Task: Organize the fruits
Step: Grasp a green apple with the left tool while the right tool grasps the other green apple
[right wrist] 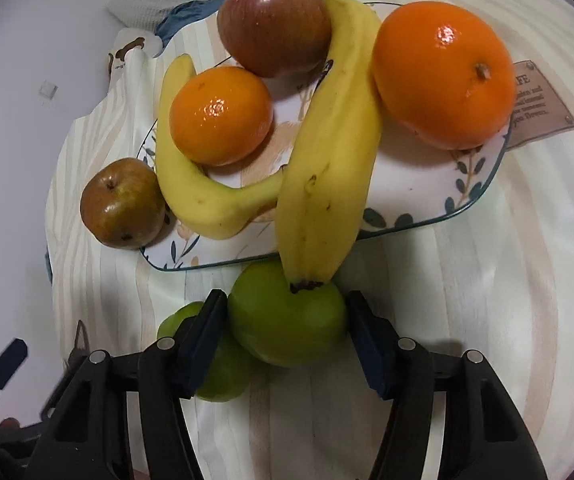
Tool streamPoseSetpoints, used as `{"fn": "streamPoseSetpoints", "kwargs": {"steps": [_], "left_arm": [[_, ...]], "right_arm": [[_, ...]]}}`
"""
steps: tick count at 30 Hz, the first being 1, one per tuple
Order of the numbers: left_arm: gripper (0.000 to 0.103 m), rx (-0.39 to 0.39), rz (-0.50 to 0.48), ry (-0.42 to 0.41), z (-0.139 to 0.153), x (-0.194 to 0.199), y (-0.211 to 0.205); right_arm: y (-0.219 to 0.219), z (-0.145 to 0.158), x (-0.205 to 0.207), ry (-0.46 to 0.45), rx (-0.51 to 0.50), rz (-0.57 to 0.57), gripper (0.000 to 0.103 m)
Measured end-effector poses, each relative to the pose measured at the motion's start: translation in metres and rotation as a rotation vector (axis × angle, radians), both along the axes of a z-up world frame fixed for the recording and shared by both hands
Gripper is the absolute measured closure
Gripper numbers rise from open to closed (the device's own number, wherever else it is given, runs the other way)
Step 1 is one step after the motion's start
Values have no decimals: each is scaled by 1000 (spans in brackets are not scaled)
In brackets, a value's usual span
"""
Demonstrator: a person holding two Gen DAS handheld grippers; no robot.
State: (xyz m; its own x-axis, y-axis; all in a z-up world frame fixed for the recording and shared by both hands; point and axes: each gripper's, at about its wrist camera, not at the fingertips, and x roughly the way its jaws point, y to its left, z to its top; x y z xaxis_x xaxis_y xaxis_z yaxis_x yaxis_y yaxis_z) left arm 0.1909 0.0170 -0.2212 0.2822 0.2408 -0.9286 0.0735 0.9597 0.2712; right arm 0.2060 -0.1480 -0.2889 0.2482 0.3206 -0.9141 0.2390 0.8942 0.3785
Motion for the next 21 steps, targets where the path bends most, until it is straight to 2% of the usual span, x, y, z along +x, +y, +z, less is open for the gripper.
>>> {"fn": "streamPoseSetpoints", "kwargs": {"steps": [4, 7, 12, 15, 16, 17, 18, 19, 21], "left_arm": [[0, -94, -11, 53, -7, 3, -5], [1, -145, -77, 96, -13, 8, -21], [0, -168, -205, 152, -29, 13, -60], [1, -174, -246, 184, -41, 16, -79], [5, -176, -256, 192, -45, 19, -86], [18, -181, -260, 191, -47, 20, -90], [39, -186, -262, 191, -49, 22, -94], [48, -200, -264, 194, -52, 24, -97], [48, -193, -265, 162, -52, 22, -105]], "right_arm": [[-6, 10, -9, -22, -35, 7, 40], [-19, 23, -20, -33, -70, 2, 40], [-47, 45, -42, -55, -125, -27, 40], [-71, 56, -47, -49, -134, -58, 40], [-77, 57, -50, -48, -138, -64, 40], [-83, 58, -53, -47, -141, -70, 40], [-85, 58, -55, -44, -143, -74, 40], [-87, 59, -56, -43, -145, -73, 40], [-88, 58, -56, -42, -149, -73, 40]]}}
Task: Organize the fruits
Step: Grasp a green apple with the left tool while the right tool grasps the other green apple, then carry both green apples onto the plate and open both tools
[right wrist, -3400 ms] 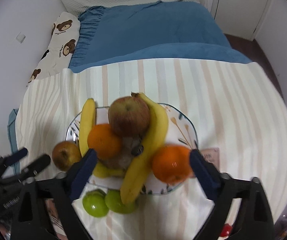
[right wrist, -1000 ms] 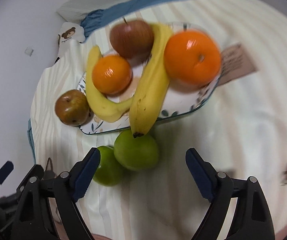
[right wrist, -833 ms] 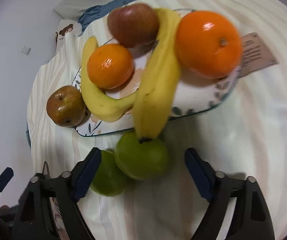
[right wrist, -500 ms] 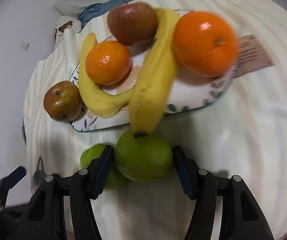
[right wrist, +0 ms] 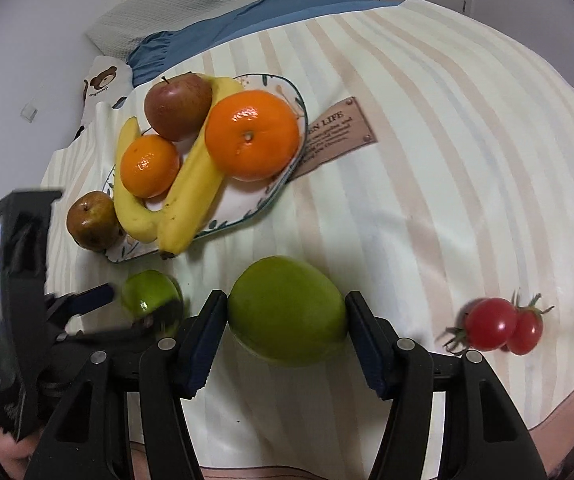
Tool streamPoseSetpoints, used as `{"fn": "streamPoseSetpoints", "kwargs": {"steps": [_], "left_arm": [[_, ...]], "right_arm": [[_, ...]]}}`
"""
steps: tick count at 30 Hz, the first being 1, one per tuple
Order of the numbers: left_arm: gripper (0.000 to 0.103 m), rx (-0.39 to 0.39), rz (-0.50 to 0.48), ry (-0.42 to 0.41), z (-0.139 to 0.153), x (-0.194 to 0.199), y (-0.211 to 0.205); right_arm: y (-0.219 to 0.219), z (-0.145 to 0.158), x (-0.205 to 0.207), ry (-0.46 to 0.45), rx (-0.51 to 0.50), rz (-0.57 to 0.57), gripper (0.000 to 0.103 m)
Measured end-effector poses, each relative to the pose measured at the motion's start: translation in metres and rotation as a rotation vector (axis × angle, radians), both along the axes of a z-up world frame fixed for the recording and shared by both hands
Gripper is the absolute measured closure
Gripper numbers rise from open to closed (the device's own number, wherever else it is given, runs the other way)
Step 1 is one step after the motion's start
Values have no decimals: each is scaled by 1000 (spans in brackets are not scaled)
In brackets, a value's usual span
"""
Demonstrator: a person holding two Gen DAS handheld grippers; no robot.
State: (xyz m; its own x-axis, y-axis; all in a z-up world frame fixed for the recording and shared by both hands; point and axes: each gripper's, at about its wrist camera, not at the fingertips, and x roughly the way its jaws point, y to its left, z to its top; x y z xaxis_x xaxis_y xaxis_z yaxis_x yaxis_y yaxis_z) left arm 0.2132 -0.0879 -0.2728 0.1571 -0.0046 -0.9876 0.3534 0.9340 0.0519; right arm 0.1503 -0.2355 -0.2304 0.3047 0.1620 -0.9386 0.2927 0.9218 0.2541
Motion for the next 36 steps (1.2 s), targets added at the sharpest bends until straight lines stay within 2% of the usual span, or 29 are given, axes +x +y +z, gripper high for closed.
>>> {"fn": "streamPoseSetpoints", "kwargs": {"steps": [2, 6, 12, 15, 21, 23, 26, 27, 31, 36], "left_arm": [[48, 15, -1, -24, 4, -5, -2], [49, -9, 35, -7, 17, -27, 7], [49, -5, 95, 75, 30, -70, 47], [48, -24, 131, 106, 20, -77, 60], [48, -17, 114, 104, 5, -63, 56], [49, -6, 103, 108, -2, -62, 39], [50, 1, 100, 107, -7, -55, 34], [50, -1, 100, 105, -11, -48, 53], [51, -16, 103, 95, -5, -42, 48], [51, -78, 137, 53, 36, -33, 59]], "right_arm": [[1, 0, -1, 2, -6, 4, 40], [9, 1, -5, 16, 10, 53, 40], [38, -6, -20, 82, 39, 193, 40], [49, -17, -27, 115, 35, 242, 40], [56, -35, -27, 140, 7, 257, 40], [58, -39, -24, 147, 3, 254, 39], [61, -43, -21, 149, -1, 249, 40], [60, -43, -21, 143, -1, 243, 40], [61, -38, -22, 120, 22, 219, 40], [54, -14, -16, 69, 64, 196, 40]]}}
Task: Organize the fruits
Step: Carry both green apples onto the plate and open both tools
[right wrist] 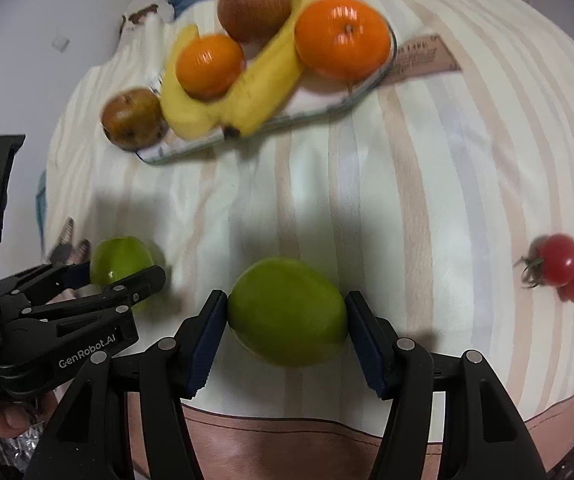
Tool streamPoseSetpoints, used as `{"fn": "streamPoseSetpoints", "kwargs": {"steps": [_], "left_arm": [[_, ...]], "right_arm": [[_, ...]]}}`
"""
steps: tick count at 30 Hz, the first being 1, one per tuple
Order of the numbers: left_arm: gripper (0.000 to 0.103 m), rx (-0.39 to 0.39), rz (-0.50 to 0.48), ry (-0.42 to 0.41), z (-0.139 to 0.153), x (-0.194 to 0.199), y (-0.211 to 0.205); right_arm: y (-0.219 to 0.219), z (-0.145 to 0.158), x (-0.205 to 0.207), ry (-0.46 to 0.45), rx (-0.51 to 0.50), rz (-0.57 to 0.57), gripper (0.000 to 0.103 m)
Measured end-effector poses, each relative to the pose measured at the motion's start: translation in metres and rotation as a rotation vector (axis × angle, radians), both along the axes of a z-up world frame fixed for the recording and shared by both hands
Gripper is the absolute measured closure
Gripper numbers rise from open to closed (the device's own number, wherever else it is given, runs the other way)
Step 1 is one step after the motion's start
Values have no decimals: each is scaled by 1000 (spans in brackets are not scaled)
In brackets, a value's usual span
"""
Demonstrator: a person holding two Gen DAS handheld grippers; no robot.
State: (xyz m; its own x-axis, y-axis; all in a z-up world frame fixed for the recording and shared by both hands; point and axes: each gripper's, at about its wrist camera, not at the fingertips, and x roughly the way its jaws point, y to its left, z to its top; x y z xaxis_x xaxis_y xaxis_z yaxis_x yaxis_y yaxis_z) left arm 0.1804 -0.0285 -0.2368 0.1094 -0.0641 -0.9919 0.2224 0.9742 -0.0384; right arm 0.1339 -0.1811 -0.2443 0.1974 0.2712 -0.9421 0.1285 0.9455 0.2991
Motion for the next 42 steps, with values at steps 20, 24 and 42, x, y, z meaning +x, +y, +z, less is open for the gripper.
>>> {"fn": "streamPoseSetpoints", "kwargs": {"steps": [20, 24, 42], "left_arm": [[50, -97, -38, -101, 34, 110, -52], [50, -117, -36, -56, 21, 117, -62], [47, -122, -23, -3, -10, 118, -65]], "right_arm": [[-75, 62, 182, -77, 34, -71, 40], [-79, 38, 203, -3, 15, -57, 40], [-78, -9, 228, 110, -40, -7, 38]]}}
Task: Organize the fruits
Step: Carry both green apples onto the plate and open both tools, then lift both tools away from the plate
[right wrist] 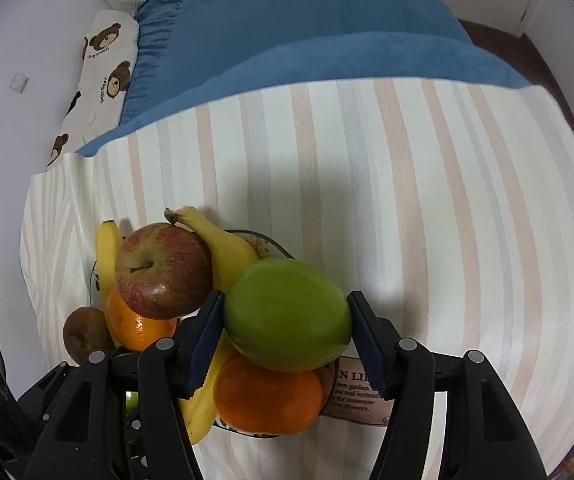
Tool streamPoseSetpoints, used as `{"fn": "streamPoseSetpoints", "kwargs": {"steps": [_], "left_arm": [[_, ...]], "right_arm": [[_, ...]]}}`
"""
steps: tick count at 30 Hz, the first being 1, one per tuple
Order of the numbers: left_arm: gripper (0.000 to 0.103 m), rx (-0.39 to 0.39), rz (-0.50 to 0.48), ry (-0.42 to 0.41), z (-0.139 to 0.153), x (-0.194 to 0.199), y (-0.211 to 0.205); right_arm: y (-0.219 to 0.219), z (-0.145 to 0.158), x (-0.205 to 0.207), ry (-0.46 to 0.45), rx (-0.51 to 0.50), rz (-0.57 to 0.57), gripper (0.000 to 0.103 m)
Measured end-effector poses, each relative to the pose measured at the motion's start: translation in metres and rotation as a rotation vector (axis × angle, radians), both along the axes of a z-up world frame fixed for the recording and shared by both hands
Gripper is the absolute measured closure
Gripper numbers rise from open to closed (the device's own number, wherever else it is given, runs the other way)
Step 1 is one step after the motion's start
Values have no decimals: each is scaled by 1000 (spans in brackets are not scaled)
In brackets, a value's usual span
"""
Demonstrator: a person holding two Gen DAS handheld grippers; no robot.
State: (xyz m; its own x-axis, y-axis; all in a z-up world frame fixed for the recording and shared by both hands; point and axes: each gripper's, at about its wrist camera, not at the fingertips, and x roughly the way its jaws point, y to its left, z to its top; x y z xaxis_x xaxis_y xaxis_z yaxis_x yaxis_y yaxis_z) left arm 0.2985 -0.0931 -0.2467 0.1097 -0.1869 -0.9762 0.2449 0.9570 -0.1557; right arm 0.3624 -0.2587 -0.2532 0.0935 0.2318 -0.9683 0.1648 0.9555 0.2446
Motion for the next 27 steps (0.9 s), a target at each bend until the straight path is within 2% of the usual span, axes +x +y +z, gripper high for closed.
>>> {"fn": "streamPoseSetpoints", "kwargs": {"steps": [3, 9, 13, 15, 20, 23, 27], "left_arm": [[43, 4, 12, 6, -1, 4, 2], [43, 12, 15, 1, 4, 2, 3], [42, -2, 32, -7, 11, 2, 7], [34, -21, 48, -13, 17, 1, 10], [28, -59, 77, -42, 36, 1, 20], [17, -59, 88, -68, 49, 1, 26], [6, -21, 102, -111, 65, -4, 38]], "right_arm": [[1, -5, 0, 5, 3, -3, 38], [0, -5, -2, 0, -1, 1, 38], [-4, -1, -3, -7, 3, -14, 33], [-7, 0, -4, -8, 3, -20, 28], [-8, 9, -10, -16, 4, -5, 12], [-3, 23, -16, -44, -29, 18, 5], [6, 44, -29, -94, -60, 38, 3]]}}
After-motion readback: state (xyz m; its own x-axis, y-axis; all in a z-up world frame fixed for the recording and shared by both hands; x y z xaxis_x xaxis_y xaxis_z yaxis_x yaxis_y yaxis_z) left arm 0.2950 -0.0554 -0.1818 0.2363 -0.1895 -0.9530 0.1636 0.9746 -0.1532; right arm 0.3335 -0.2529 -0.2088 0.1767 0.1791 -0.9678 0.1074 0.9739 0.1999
